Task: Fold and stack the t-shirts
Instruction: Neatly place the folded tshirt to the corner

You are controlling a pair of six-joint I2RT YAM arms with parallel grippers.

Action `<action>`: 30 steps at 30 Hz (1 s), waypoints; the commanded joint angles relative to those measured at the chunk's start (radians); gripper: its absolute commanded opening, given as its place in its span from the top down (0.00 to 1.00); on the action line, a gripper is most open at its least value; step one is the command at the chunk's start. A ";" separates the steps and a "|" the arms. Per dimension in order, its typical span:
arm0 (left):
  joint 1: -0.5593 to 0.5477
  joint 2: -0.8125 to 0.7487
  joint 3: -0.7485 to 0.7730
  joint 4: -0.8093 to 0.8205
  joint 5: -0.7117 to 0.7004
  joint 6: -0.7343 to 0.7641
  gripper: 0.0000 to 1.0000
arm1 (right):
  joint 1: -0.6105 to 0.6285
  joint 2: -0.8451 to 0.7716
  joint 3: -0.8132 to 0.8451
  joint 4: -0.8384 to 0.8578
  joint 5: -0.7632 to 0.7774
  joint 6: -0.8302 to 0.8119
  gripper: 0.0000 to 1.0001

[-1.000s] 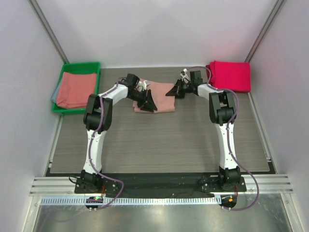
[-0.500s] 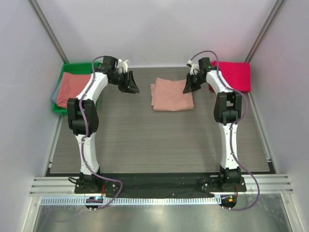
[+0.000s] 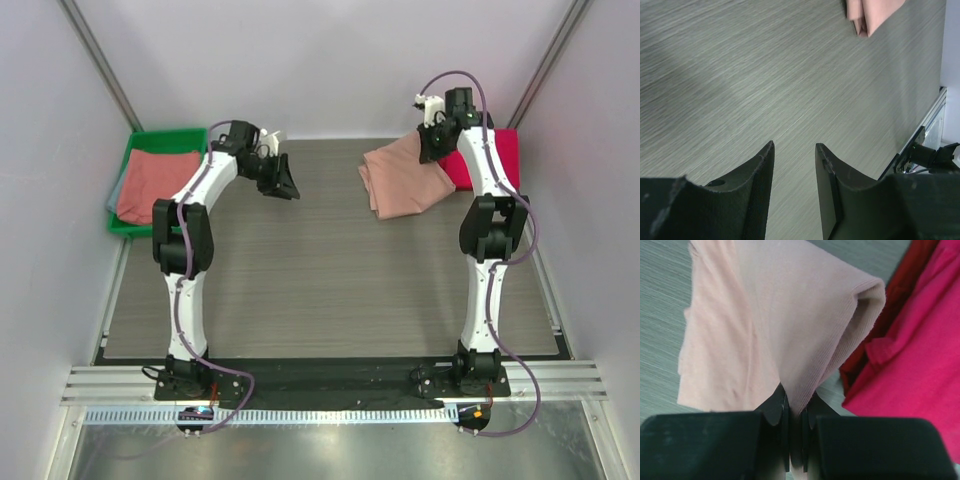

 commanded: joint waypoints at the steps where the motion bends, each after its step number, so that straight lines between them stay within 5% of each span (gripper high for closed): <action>1: -0.031 0.003 0.047 0.025 0.004 0.010 0.60 | 0.004 -0.100 0.061 0.020 0.062 -0.045 0.99; 30: -0.126 0.045 0.076 0.017 -0.027 0.033 0.60 | -0.131 -0.214 0.183 0.083 0.118 -0.020 0.99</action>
